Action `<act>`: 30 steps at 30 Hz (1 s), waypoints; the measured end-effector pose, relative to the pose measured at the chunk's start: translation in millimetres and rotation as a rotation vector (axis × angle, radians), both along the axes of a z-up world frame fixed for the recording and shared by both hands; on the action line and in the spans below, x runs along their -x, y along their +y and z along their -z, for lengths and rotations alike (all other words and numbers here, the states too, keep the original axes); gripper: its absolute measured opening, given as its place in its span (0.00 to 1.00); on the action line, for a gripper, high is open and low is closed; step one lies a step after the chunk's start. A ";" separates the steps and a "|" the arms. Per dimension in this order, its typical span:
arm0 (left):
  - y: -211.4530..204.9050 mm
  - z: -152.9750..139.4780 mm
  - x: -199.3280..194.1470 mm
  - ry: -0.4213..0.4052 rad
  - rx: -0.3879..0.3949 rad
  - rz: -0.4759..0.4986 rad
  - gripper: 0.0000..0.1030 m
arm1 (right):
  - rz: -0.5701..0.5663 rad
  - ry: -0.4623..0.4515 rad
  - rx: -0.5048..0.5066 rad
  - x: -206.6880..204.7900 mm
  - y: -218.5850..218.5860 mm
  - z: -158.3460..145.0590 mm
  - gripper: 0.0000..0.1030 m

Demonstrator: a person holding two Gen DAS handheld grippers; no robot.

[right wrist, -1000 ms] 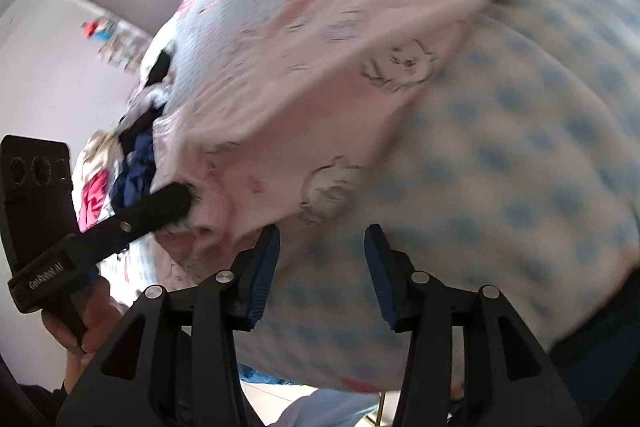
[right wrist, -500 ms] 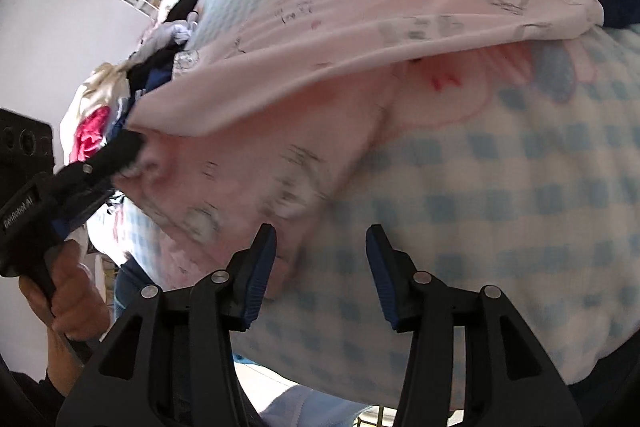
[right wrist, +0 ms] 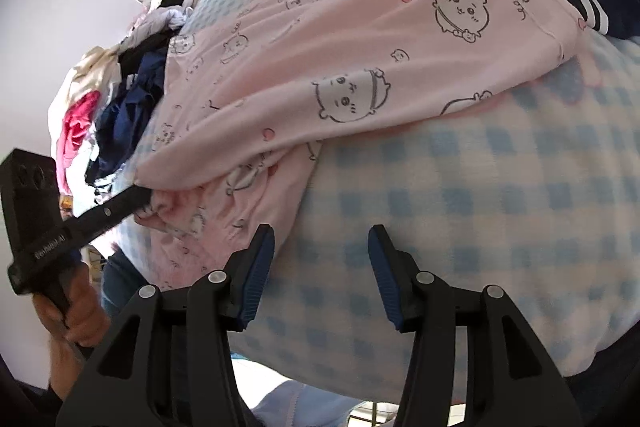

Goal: Fold clothes

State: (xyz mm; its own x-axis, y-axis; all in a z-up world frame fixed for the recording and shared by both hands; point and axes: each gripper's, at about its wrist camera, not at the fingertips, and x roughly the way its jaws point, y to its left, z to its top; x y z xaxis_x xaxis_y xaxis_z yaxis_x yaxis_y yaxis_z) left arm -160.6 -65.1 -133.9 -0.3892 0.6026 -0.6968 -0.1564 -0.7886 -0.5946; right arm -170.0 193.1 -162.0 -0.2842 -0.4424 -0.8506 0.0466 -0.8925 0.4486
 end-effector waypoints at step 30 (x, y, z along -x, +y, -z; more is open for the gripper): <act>15.6 28.5 31.4 -0.140 0.006 0.126 0.37 | -0.084 -0.044 -0.074 -1.6 -35.8 14.7 0.53</act>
